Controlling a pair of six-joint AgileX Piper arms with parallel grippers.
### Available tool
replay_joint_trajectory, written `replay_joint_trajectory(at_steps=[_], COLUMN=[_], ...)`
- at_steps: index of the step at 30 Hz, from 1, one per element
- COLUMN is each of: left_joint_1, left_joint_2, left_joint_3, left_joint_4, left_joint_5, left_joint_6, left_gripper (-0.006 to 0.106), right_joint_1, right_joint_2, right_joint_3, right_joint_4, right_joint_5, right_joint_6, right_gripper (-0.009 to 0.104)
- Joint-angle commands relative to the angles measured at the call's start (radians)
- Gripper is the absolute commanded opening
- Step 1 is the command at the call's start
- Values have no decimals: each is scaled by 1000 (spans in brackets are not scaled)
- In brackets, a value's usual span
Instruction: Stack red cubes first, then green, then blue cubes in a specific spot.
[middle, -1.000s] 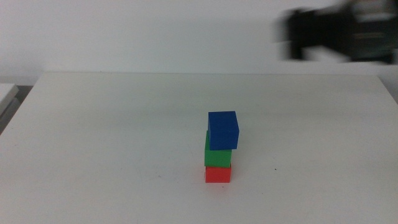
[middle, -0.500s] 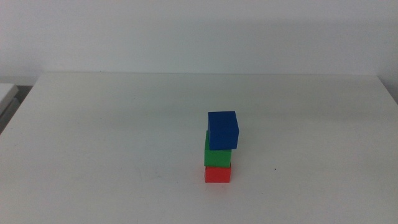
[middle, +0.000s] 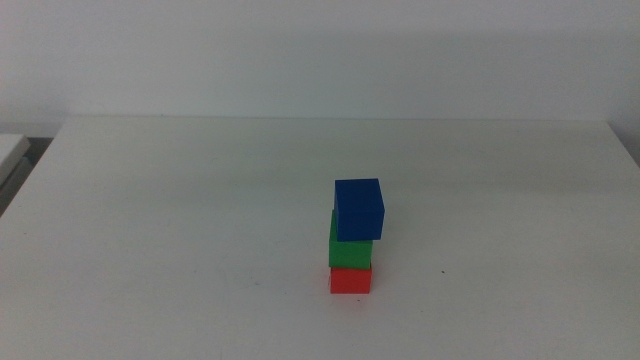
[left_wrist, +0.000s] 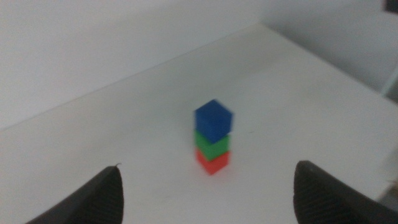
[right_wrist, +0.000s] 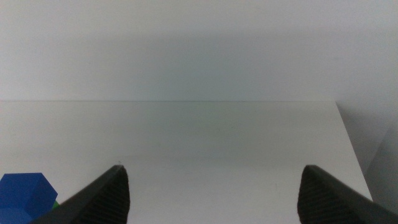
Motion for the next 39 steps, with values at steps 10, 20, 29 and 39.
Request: replay_joint_trajectory(at_steps=[10,20,29,39], left_joint_1=[151,330,330,330], left_joint_2=[-7,-267,-576,-674], left_joint_3=[282,797,1167,1337], left_joint_4=[121,205,197,148], left_joint_5=[-523,-825,-831,-894], left_joint_6=[-5,-5,-5,-2], left_gripper=[94,94,94,94], right_joint_1=[-6,-10,-10,-79], right_joint_2=[-66,-446,-604,-667], right_joint_3=[114,646,814,851], right_joint_4=[-42,-56,-93,-48], right_joint_5=[-198,-454,-494,-464], right_joint_6=[-12,-12,-12,-12], right_gripper=[86,86,86,86])
